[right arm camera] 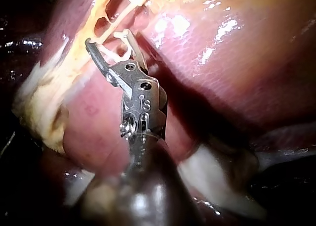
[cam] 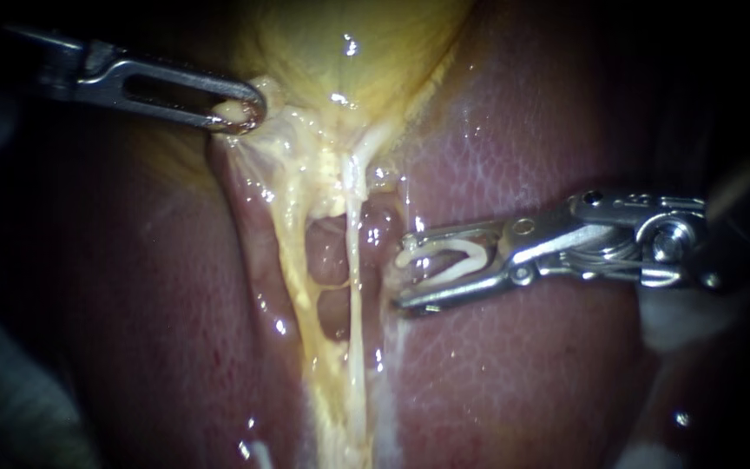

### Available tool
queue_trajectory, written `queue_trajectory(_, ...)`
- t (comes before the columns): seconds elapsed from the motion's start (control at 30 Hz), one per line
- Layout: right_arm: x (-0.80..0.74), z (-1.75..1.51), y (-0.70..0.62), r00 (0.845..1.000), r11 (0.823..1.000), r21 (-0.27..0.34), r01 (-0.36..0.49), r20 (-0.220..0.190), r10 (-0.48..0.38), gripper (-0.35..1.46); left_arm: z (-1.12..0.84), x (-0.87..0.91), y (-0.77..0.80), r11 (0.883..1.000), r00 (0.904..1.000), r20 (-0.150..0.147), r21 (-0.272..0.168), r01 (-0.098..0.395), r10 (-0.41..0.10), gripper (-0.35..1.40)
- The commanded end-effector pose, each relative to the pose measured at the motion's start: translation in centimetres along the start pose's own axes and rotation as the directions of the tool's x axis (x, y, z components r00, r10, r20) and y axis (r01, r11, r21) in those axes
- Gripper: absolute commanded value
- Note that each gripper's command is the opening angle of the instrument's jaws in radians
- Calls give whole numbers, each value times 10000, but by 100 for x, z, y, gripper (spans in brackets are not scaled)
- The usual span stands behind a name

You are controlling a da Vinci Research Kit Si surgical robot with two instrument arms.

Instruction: Clipping first clip left tube

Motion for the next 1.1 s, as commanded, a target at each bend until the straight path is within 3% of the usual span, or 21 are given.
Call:
queue_trajectory(0.03, 0, 2, -2, 10000, 9999, 98, -59, 6, 59, 50, 0, 0, 0, 10000, 10000, 0, 0, 0, 0, -35)
queue_trajectory(0.27, 3, 21, -12, 9989, 9974, 583, -419, -192, 431, 50, 0, 0, 0, 10000, 10000, 0, 0, -1, 1, -35)
queue_trajectory(0.43, -2, 42, -12, 9970, 9875, 1379, -769, 51, 770, 50, 0, 0, 0, 10000, 10000, -1, 0, -1, 1, -35)
queue_trajectory(0.67, -20, 65, -4, 9951, 9852, 1395, -993, 167, 979, 50, 0, 0, 0, 10000, 10000, -1, 1, -1, 1, -35)
queue_trajectory(1.1, -44, 81, 27, 9954, 9919, 848, -944, 257, 926, 49, 0, 0, 0, 10000, 10000, -2, 1, -1, 1, -35)
